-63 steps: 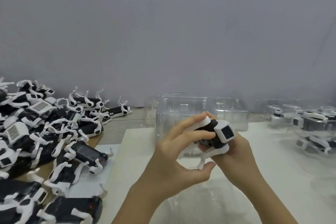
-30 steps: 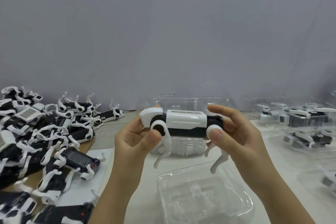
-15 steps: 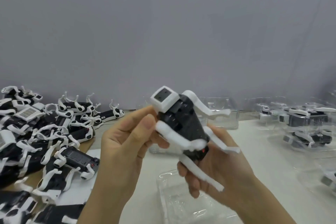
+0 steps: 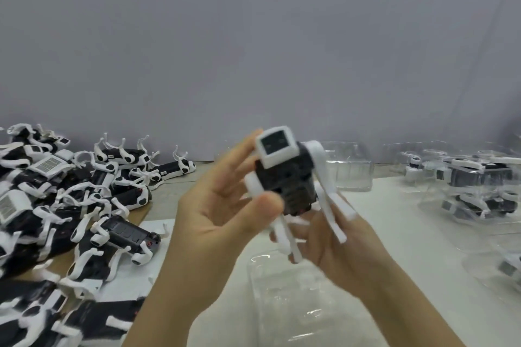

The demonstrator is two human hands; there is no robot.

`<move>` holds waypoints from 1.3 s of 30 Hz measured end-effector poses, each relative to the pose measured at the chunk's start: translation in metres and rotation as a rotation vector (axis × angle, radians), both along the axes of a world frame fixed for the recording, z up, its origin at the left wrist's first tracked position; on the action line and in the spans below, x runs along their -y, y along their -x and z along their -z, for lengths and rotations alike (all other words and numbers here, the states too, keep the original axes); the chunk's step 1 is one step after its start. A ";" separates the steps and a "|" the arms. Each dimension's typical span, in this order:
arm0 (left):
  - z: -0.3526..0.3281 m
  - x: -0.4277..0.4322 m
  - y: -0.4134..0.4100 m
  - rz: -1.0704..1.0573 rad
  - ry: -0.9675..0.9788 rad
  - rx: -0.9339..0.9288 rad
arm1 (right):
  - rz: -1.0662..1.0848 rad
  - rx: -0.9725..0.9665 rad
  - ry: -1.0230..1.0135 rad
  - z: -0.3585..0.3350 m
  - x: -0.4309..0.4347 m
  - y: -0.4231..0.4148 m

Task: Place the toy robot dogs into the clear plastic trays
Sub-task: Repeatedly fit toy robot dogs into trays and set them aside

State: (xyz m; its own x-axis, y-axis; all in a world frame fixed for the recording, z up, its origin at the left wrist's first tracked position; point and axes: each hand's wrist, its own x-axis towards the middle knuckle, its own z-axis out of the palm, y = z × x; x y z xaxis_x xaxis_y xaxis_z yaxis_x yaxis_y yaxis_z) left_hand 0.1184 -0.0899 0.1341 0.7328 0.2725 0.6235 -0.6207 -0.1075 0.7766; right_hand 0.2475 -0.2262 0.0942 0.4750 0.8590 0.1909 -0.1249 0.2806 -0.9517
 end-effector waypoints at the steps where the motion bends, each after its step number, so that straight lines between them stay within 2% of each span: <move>1: 0.004 -0.001 -0.004 -0.056 0.017 -0.051 | 0.010 -0.064 -0.048 0.003 -0.005 0.013; 3: 0.015 -0.003 -0.015 -0.132 0.051 -0.110 | 0.176 0.182 0.068 -0.007 0.011 0.001; 6: 0.034 -0.005 -0.032 0.015 0.134 -0.215 | 0.298 0.640 0.247 -0.015 0.026 -0.007; 7: 0.041 -0.005 -0.037 0.076 0.147 -0.230 | 0.311 0.715 0.284 -0.019 0.029 -0.007; 10: 0.057 -0.013 -0.040 0.128 0.023 -0.255 | 0.393 0.738 0.276 -0.021 0.036 -0.011; 12: 0.071 -0.027 -0.033 0.069 -0.282 -0.402 | 0.525 0.706 0.242 -0.020 0.043 -0.017; 14: 0.086 -0.039 -0.017 0.047 -0.623 -0.631 | 0.579 0.598 0.220 -0.017 0.054 -0.024; 16: 0.096 -0.044 0.002 0.047 -0.815 -0.831 | 0.627 0.512 0.233 -0.012 0.063 -0.028; 17: 0.101 -0.041 0.009 -0.007 -0.895 -0.886 | 0.654 0.472 0.239 -0.009 0.067 -0.030; 20: 0.107 -0.018 0.025 -0.389 -1.235 -0.975 | 0.741 0.345 0.189 -0.001 0.073 -0.033; 22: 0.100 0.006 0.034 -0.481 -1.211 -0.998 | 0.769 0.297 0.176 0.000 0.073 -0.032; 23: 0.095 0.016 0.040 -0.501 -1.200 -0.949 | 0.772 0.281 0.171 0.001 0.072 -0.031; 24: 0.093 0.025 0.047 -0.518 -1.221 -0.821 | 0.773 0.274 0.171 0.001 0.071 -0.031; 28: 0.087 0.005 0.052 -0.498 -1.150 -0.097 | 0.729 0.303 0.190 0.002 0.070 -0.028; 29: 0.090 -0.007 0.049 -0.458 -1.143 -0.025 | 0.716 0.321 0.202 0.001 0.070 -0.028; 33: 0.101 -0.042 0.025 -0.316 -1.219 -0.270 | 0.647 0.421 0.249 0.000 0.066 -0.026; 36: 0.118 -0.032 0.012 -0.426 -1.301 -0.146 | 0.542 0.532 0.322 -0.001 0.057 -0.021; 39: 0.125 -0.012 0.004 -0.535 -1.265 -0.007 | 0.417 0.661 0.456 0.002 0.044 -0.019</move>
